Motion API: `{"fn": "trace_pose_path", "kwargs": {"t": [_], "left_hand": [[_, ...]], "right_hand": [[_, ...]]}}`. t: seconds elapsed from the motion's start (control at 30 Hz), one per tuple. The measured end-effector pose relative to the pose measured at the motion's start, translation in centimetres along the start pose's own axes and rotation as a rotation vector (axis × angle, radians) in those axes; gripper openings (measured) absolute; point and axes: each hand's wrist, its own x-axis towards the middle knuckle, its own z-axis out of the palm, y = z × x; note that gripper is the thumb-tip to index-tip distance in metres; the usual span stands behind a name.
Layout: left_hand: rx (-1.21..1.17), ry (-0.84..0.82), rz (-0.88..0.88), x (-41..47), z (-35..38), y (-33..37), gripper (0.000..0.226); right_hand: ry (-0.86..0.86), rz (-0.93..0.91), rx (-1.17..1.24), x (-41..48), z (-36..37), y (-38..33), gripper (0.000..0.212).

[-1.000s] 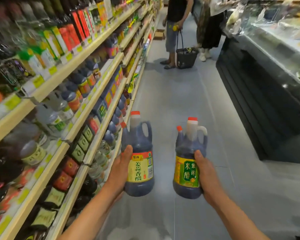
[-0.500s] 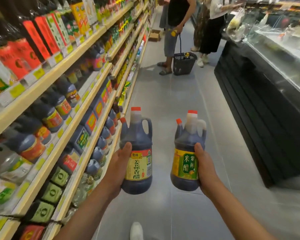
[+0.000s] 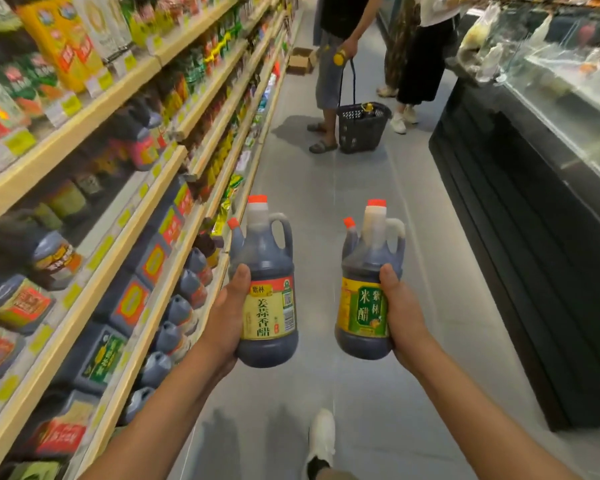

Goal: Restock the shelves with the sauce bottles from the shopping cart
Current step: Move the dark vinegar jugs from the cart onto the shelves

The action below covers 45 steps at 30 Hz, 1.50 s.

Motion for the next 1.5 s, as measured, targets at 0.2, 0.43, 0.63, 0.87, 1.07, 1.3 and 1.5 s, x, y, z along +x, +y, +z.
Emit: {"fn": "trace_pose_path", "kwargs": {"t": [0.2, 0.43, 0.63, 0.87, 1.07, 1.3, 1.5], "left_hand": [[-0.041, 0.13, 0.001, 8.5, 1.5, 1.9, 0.075], [-0.118, 0.274, 0.041, 17.1, -0.9, 4.8, 0.071], [-0.171, 0.378, 0.061, 25.1, -6.0, 7.3, 0.078], [-0.233, 0.489, 0.04, 32.1, -9.7, 9.9, 0.044], [-0.253, 0.593, 0.077, 35.1, -10.7, 11.1, 0.094], [-0.331, 0.866, 0.162, 34.3, -9.3, 11.3, 0.084], [-0.43, 1.087, 0.251, 32.0, -7.6, 9.0, 0.057]], "right_hand": [[-0.102, 0.039, -0.038, 11.3, 1.3, -2.8, 0.086], [-0.287, 0.066, -0.079, 22.7, 7.7, -4.4, 0.104], [-0.378, 0.058, -0.08, 31.8, 16.1, -4.8, 0.1], [-0.536, 0.053, -0.166, 40.6, 24.2, -5.3, 0.065], [-0.69, 0.124, -0.188, 45.9, 30.7, -5.0, 0.062], [-1.053, 0.311, -0.178, 48.3, 36.0, -3.8, 0.093], [-1.418, 0.428, -0.22, 47.5, 38.5, -2.2, 0.096]]}}
